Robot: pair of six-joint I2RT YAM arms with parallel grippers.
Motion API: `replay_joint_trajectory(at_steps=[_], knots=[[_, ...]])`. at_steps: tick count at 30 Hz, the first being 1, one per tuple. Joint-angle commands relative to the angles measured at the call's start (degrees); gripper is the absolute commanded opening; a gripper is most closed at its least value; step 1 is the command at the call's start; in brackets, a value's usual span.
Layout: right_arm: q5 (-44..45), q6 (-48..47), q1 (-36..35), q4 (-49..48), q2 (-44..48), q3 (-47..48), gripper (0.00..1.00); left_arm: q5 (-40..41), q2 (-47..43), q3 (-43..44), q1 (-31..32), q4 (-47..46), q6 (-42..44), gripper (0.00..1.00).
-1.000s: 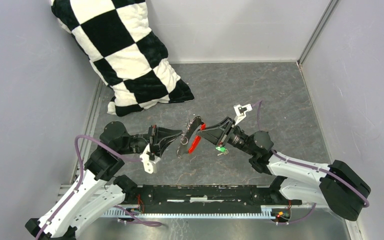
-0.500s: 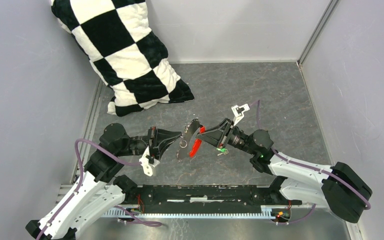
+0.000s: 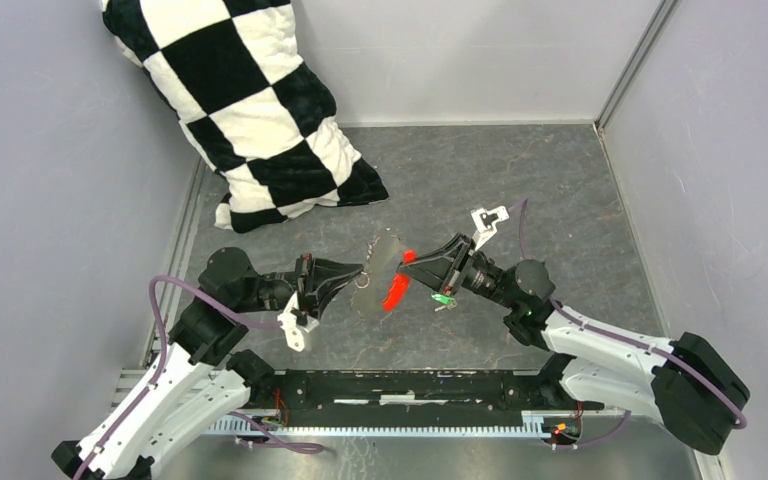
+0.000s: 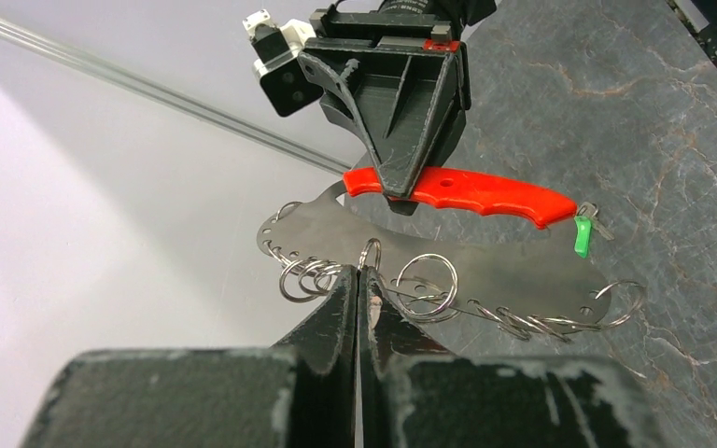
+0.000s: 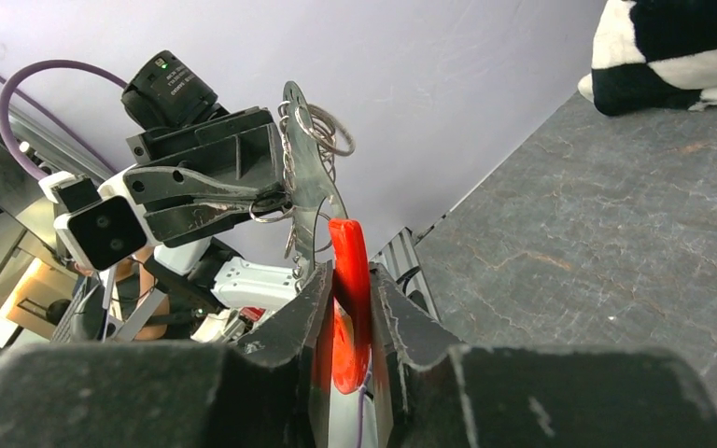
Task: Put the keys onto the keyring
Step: Adjust the keyring.
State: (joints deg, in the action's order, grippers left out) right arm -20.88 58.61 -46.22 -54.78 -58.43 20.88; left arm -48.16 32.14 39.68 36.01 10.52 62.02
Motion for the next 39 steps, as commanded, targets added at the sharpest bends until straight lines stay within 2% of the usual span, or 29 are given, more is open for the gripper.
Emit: replay_joint_trajectory(at_steps=[1,4,8,13,17,19,23,29,33,39], knots=[[-0.7,1.5,0.4,-7.0,-2.1,1.0,0.01,-3.6,0.2,0.8,-0.1,-3.2,-4.2,0.02],[-3.5,4.4,0.4,-13.1,-5.2,1.6,0.01,-4.2,1.1,1.4,-0.1,-4.1,-6.8,0.02],[-5.7,7.8,0.4,-19.3,-8.8,1.7,0.03,-3.2,2.9,2.5,-0.1,-9.5,-17.3,0.02],[-5.2,7.1,0.3,-18.6,-8.9,1.6,0.08,-3.3,4.7,3.9,-0.1,-15.2,-29.7,0.02],[-5.4,6.4,0.5,-17.4,-8.6,2.6,0.15,-3.5,5.7,3.7,-0.1,-18.3,-36.0,0.02],[-5.3,6.6,0.4,-17.4,-8.6,2.7,0.18,-3.3,6.0,3.5,-0.1,-19.4,-37.4,0.02],[-2.7,7.3,0.4,-17.7,-7.8,1.2,0.30,-3.2,6.1,3.3,-0.1,-20.0,-37.9,0.02],[2.0,6.5,0.3,-18.5,-6.6,0.1,0.45,0.8,6.3,3.0,-0.1,-21.6,-40.3,0.02],[1.2,5.3,0.1,-17.9,-6.9,1.2,0.50,3.8,6.5,2.9,-0.1,-22.3,-42.9,0.02],[2.0,3.7,0.0,-15.1,-4.6,-0.8,0.50,6.6,6.8,2.4,-0.1,-23.9,-46.6,0.02]])
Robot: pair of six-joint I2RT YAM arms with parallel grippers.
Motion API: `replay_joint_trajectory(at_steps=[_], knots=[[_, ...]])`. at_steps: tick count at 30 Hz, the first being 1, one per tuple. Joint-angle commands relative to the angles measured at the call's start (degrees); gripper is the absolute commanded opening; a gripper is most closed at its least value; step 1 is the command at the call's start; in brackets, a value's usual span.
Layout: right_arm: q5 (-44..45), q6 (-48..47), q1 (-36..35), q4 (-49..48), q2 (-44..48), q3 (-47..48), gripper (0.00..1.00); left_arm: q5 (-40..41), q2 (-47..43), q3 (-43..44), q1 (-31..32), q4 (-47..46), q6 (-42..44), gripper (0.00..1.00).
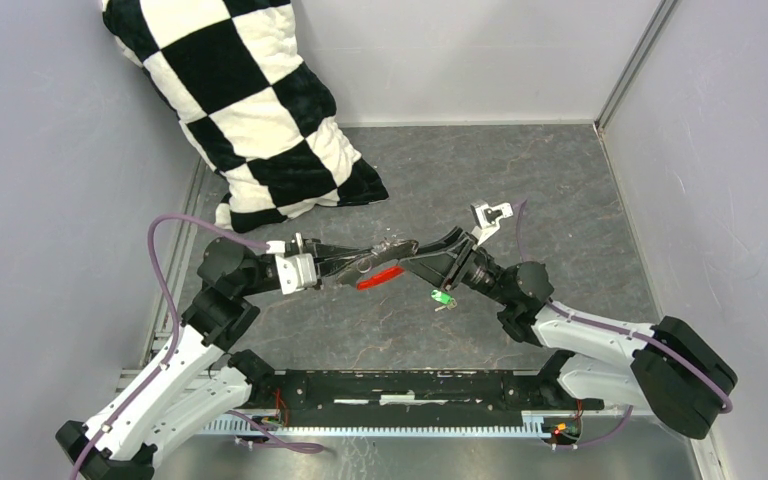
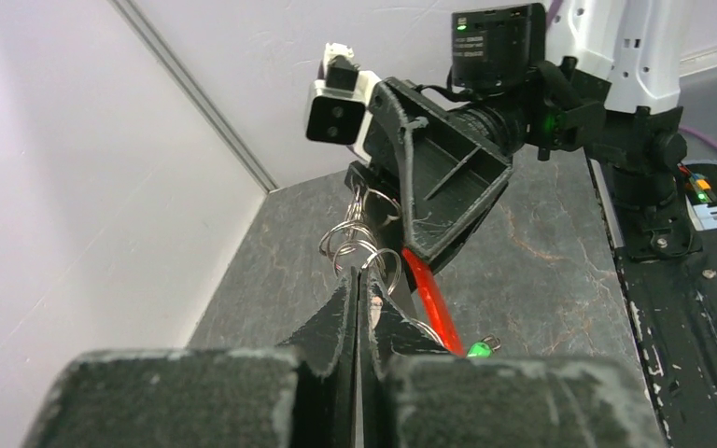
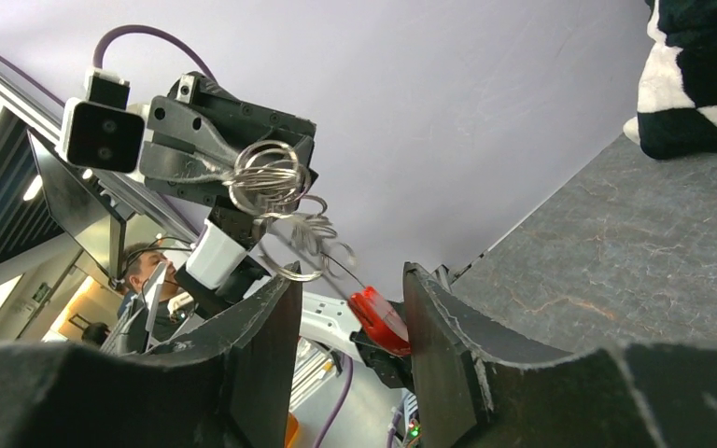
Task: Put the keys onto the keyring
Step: Adjust the keyring.
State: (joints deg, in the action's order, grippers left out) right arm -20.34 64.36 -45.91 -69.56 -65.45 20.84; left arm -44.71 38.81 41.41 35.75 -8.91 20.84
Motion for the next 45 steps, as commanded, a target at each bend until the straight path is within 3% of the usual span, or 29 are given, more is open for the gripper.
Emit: replay_joint_trajectory(at_steps=[1,11,14,16,23,29,33,39,45], knots=[[1.6,-2.0,-0.3,-0.3,2.4,-1.0,0.50,3.1,0.2,0.6,0.1,-4.8,-5.9,0.02],[1.1,-1.2,-0.3,-2.6,1.9,-1.8,0.46,3.4,1.3,1.5,0.1,-6.3,-11.3,0.02],[0.0,-3.6,0.1,0.9,3.8,-1.8,0.48,4.3,1.7,2.0,0.1,-5.8,-13.5,0.02],[0.0,-8.3,0.7,8.0,7.1,-1.5,0.51,4.9,2.1,2.4,0.1,-5.5,-15.3,0.02],[6.2,-32.0,1.3,46.2,20.4,8.5,0.66,7.4,3.5,3.1,-0.1,-4.4,-20.5,0.02],[8.1,-43.0,1.5,63.2,22.6,18.9,0.67,6.0,4.7,2.9,-0.1,-6.0,-25.6,0.02],[6.2,-45.0,1.4,65.5,21.9,23.1,0.66,4.8,5.4,2.9,-0.1,-7.4,-26.4,0.02],[-3.9,-42.2,1.5,57.8,18.0,24.6,0.60,4.8,5.8,3.0,-0.1,-8.1,-25.0,0.02],[-8.4,-42.6,1.4,55.2,14.2,28.5,0.57,4.6,5.5,3.2,-0.1,-6.4,-22.3,0.02]])
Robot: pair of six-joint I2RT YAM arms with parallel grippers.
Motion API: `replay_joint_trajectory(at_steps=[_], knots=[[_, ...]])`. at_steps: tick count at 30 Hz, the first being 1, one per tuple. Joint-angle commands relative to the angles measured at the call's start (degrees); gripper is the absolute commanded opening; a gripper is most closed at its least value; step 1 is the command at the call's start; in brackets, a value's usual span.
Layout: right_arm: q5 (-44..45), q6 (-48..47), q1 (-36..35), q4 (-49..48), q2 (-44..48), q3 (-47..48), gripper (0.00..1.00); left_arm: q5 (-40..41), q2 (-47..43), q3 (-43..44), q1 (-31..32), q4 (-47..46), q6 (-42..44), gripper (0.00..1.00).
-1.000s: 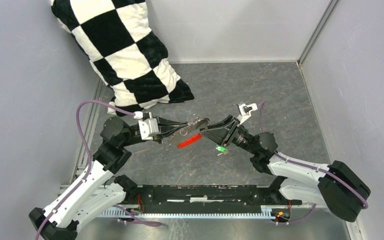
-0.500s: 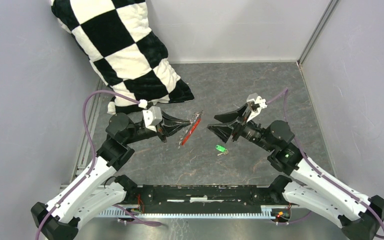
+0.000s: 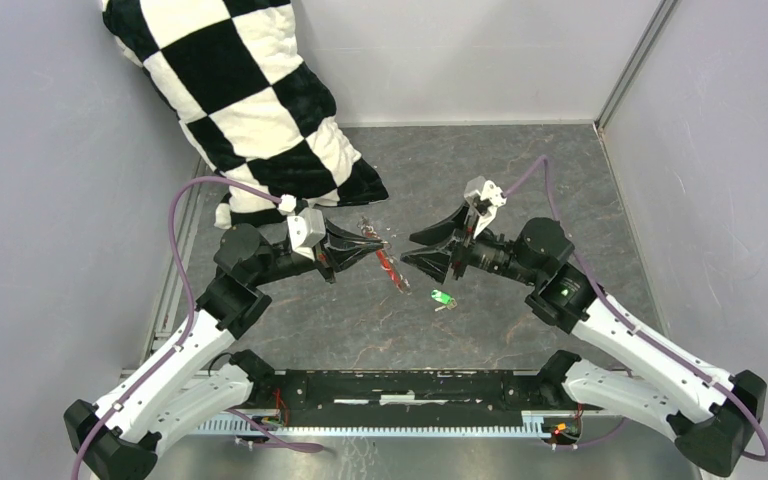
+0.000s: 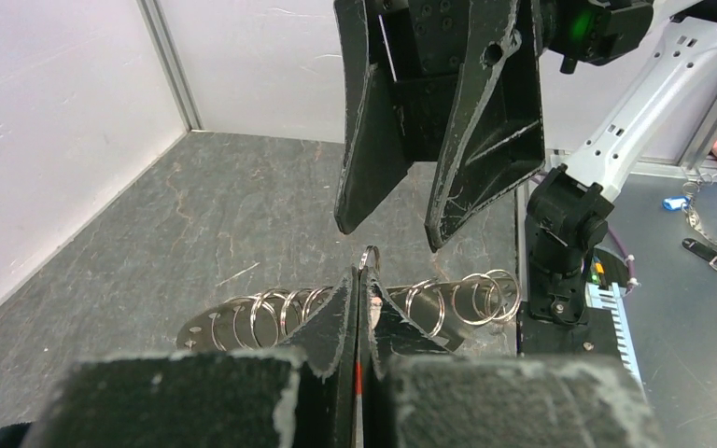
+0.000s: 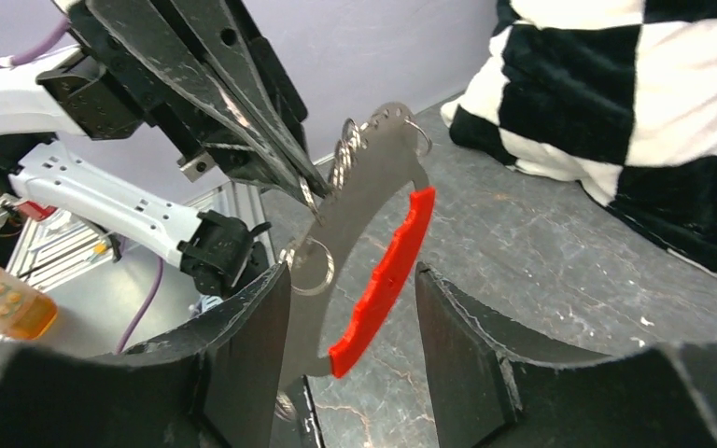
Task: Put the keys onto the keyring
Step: Adjust the keyring.
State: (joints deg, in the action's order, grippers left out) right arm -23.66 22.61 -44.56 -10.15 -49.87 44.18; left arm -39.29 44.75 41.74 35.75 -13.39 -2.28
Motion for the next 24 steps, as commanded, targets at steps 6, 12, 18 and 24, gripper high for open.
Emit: replay_joint_trajectory(at_steps=[6,12,18,24], knots=[[-9.1,1.9,0.1,-9.5,-4.4,6.0,0.51,-0.3,-0.2,2.9,-0.1,-1.4,1.3,0.02],[-10.3,3.7,0.1,-12.7,-5.8,5.4,0.42,-0.2,-0.5,3.0,-0.1,-1.8,0.7,0.02],[-11.0,4.4,0.1,-13.4,-6.3,5.2,0.34,-0.1,-0.5,3.1,-0.1,-1.7,0.3,0.02],[-10.6,4.5,0.0,-14.0,-6.9,4.3,0.28,-0.2,-0.3,3.6,-0.1,-1.8,-0.4,0.02]])
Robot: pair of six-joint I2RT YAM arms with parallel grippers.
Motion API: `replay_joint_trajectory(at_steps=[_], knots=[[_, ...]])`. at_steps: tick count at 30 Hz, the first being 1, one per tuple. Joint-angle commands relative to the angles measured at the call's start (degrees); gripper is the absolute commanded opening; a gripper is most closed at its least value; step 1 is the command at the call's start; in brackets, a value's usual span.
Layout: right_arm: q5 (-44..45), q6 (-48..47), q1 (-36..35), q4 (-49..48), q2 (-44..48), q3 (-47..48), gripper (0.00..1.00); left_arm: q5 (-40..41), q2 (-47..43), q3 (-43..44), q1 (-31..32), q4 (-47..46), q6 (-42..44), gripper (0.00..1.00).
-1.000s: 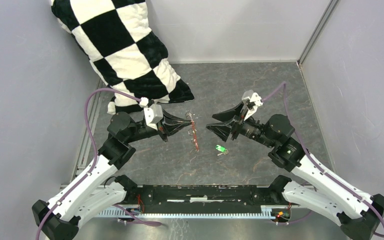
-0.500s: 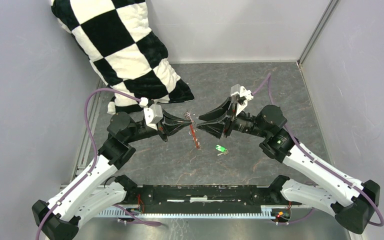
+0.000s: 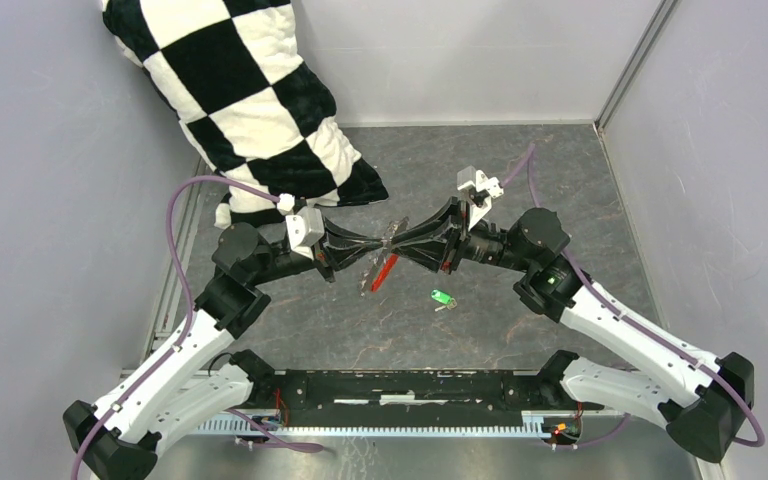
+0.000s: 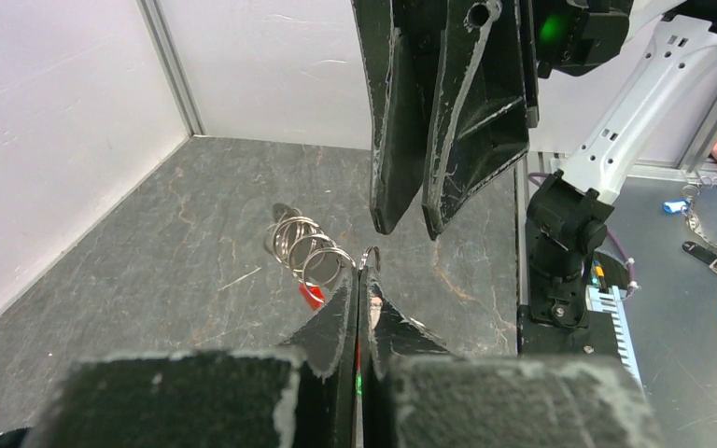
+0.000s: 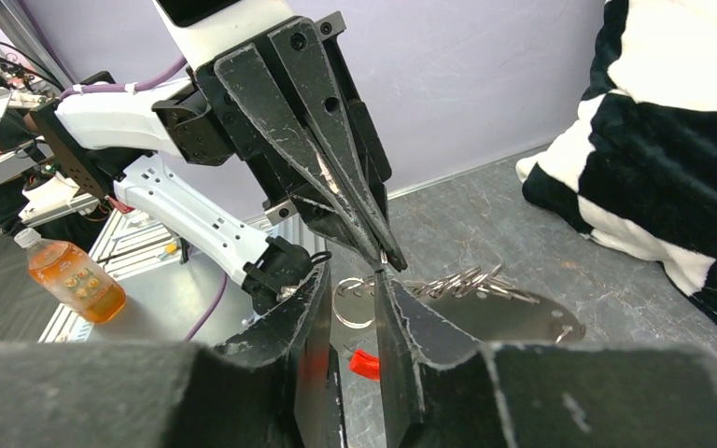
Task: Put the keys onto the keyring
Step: Adjust the keyring.
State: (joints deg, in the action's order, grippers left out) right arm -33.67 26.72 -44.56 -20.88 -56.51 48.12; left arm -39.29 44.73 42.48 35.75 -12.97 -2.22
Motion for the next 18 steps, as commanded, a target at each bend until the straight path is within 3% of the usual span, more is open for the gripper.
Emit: replay_joint_trajectory(at_steps=[1,18], knots=[[-0.4,0.2,0.0,-3.3,-0.2,0.1,0.28,-0.2,-0.3,2.9,-0.1,-2.2,-0.5,0.02],[-1.9,4.7,-0.2,-8.4,-1.6,-2.9,0.21,0.1,0.3,3.6,-0.1,-2.3,-0.9,0.02]])
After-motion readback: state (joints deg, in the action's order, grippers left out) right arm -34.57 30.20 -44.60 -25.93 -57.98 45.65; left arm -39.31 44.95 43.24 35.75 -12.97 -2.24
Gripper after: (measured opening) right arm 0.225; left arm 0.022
